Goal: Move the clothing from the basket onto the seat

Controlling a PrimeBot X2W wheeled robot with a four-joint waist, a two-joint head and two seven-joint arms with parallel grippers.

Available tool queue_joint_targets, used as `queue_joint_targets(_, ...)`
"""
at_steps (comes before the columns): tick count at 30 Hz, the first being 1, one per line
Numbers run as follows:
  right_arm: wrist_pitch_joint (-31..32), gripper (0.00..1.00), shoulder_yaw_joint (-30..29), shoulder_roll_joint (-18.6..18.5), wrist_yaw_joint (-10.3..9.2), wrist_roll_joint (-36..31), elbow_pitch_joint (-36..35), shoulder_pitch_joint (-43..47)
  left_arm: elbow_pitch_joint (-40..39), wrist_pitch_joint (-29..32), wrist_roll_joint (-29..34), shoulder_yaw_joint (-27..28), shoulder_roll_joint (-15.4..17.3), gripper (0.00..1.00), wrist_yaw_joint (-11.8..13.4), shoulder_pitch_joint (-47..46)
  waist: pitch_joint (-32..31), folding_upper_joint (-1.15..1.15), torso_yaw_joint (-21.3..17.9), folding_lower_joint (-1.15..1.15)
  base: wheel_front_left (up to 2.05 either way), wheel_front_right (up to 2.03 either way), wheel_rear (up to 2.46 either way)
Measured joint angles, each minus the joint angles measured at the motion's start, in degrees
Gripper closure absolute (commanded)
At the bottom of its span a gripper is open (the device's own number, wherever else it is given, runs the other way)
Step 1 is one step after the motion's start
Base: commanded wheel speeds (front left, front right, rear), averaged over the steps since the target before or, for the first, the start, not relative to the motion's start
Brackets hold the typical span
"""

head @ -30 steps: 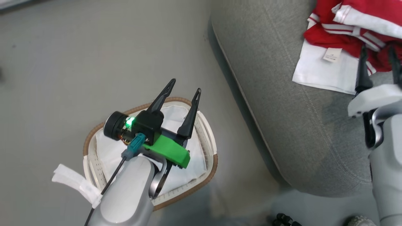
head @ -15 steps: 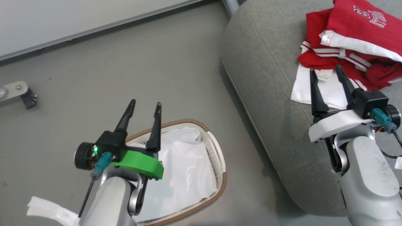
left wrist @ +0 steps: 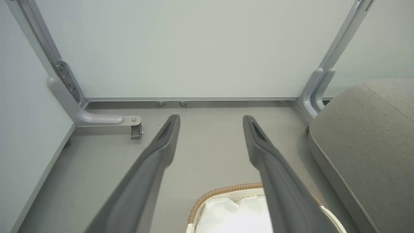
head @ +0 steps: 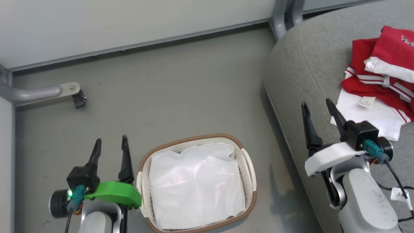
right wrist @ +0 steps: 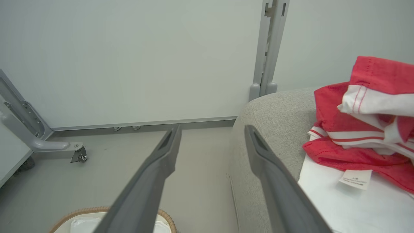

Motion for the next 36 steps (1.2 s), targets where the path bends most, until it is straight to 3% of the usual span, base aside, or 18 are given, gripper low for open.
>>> queue_joint_targets(10, 0.0, 0.00, 0.9, 0.8, 0.00, 0.1, 0.1, 5.0, 0.3, 0.0, -0.8, 3.7, 0.0, 0.00, 0.7, 5.7, -4.7, 0.00, 3.3, 0.00, 0.00, 0.00, 0.00)
queue_joint_targets(23, 0.0, 0.00, 2.6, 1.0, 0.00, 1.5, 1.4, 9.5, 0.4, 0.0, -3.1, 4.1, 0.0, 0.00, 0.4, 9.8, -9.0, 0.00, 4.7, 0.00, 0.00, 0.00, 0.00)
queue_joint_targets(24, 0.0, 1.00, 2.7, 1.0, 0.00, 1.5, 1.6, 9.8, 0.5, 0.0, -3.4, 4.0, 0.0, 1.00, 0.0, 10.0, -9.2, 0.00, 4.8, 0.00, 0.00, 0.00, 0.00)
queue_joint_targets(29, 0.2, 1.00, 2.7, 1.4, 0.00, 1.8, 3.7, 11.2, 2.8, 0.3, -3.7, 4.0, -0.3, 1.00, 0.0, 10.1, -9.3, 0.00, 4.8, 0.00, 0.00, 0.00, 0.00)
queue_joint_targets(36, 2.3, 1.00, 1.7, 1.4, 0.00, 9.3, 3.1, 11.4, 2.5, 2.5, -10.5, 4.7, -0.3, 1.00, -0.5, 10.1, -9.5, 0.00, 4.8, 0.00, 0.00, 0.00, 0.00)
